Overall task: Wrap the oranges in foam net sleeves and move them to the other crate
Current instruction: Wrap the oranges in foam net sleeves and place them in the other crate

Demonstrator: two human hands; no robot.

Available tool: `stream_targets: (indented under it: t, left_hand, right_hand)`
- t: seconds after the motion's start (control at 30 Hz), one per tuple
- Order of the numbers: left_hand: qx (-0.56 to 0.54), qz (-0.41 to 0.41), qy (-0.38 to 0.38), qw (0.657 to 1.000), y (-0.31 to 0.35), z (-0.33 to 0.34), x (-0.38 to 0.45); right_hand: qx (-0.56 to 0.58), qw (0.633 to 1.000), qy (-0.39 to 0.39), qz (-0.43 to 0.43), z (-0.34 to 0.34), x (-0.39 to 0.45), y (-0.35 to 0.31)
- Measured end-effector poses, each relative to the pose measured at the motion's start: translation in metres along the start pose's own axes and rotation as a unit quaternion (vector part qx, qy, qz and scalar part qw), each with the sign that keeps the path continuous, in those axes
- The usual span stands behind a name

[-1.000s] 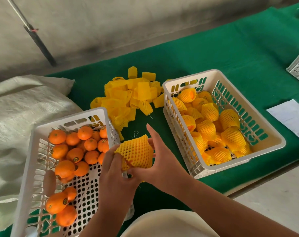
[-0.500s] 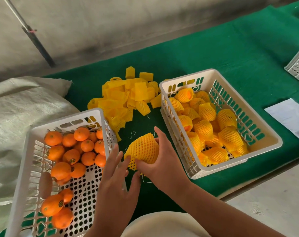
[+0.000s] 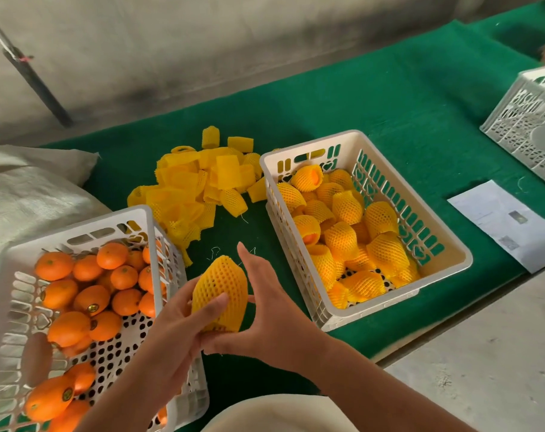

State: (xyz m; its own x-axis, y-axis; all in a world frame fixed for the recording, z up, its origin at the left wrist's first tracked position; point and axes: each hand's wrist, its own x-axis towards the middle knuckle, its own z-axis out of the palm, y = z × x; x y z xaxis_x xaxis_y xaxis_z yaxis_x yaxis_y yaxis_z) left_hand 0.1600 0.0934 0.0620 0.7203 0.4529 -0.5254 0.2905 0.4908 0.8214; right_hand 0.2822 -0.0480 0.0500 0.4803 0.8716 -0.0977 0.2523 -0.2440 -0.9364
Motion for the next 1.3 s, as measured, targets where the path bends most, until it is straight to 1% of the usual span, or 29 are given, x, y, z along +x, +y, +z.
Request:
stream_targets:
  t: [0.1,0.17,0.2,0.27,0.37,0.4,0.43,0.47,0.5,0.57,0.6,0.67,0.7,0.73,0.83,0.87,0.93,1.0,1.07,1.2,1.3]
  left_hand:
    - [0.058,0.046,0.017,0.997,-0.006,0.004,0.004]
    - [0.106,0.070,0.002,0.992,-0.009,0.010,0.003]
    - [0.136,0.078,-0.009,0.988,-0.011,0.013,0.003]
    - [0.190,0.090,-0.029,0.977,-0.014,0.019,0.003]
    - [0.213,0.102,-0.063,0.970,-0.016,0.020,0.005]
    - [0.236,0.114,-0.065,0.963,-0.015,0.017,0.005]
    - [0.282,0.129,-0.053,0.949,-0.014,0.012,0.005]
    - [0.346,0.148,-0.027,0.926,-0.013,0.006,0.004]
    - [0.414,0.167,0.009,0.895,-0.014,-0.003,0.003]
    - [0.537,0.189,0.078,0.818,-0.021,-0.023,0.000]
    - [0.588,0.197,0.100,0.778,-0.027,-0.034,0.000]
    - [0.670,0.207,0.106,0.705,-0.047,-0.058,0.002]
    - [0.694,0.211,0.107,0.680,-0.057,-0.068,0.004]
    - [0.707,0.211,0.110,0.666,-0.067,-0.077,0.004]
    - [0.711,0.248,0.104,0.650,-0.092,-0.089,0.008]
    - [0.702,0.265,0.103,0.653,-0.098,-0.090,0.009]
    - [0.670,0.284,0.107,0.677,-0.106,-0.090,0.011]
    - [0.640,0.292,0.118,0.701,-0.108,-0.091,0.012]
    - [0.622,0.294,0.121,0.715,-0.108,-0.092,0.013]
    - [0.611,0.292,0.123,0.726,-0.107,-0.093,0.013]
    - [0.601,0.303,0.121,0.730,-0.108,-0.094,0.013]
  right_hand:
    - [0.081,0.995,0.009,0.065,-0.009,-0.001,0.012]
    - [0.131,0.986,0.014,0.105,-0.013,-0.001,0.021]
    - [0.139,0.983,0.017,0.117,-0.015,-0.001,0.024]
    - [0.113,0.986,0.033,0.121,-0.017,-0.001,0.030]
    - [0.123,0.983,0.061,0.121,-0.022,0.000,0.034]
    - [0.132,0.981,0.068,0.124,-0.027,0.000,0.034]
    - [0.140,0.979,0.078,0.127,-0.034,0.000,0.034]
    - [0.148,0.976,0.092,0.133,-0.044,0.000,0.033]
    - [0.152,0.972,0.112,0.140,-0.057,0.001,0.033]
    - [0.127,0.967,0.164,0.149,-0.087,0.002,0.037]
    - [0.097,0.965,0.190,0.153,-0.103,0.003,0.041]
    - [0.016,0.958,0.226,0.173,-0.132,0.004,0.056]
    - [-0.034,0.954,0.229,0.191,-0.145,0.004,0.066]
    - [-0.083,0.948,0.222,0.214,-0.156,0.005,0.077]
    - [-0.198,0.919,0.165,0.299,-0.175,0.008,0.112]
    - [-0.221,0.909,0.145,0.321,-0.176,0.008,0.122]
    - [-0.242,0.899,0.123,0.345,-0.174,0.010,0.138]
    - [-0.249,0.894,0.119,0.353,-0.171,0.013,0.148]
    - [-0.265,0.889,0.114,0.355,-0.169,0.016,0.153]
    - [-0.300,0.885,0.110,0.339,-0.165,0.016,0.157]
    - [-0.289,0.891,0.141,0.321,-0.165,0.011,0.155]
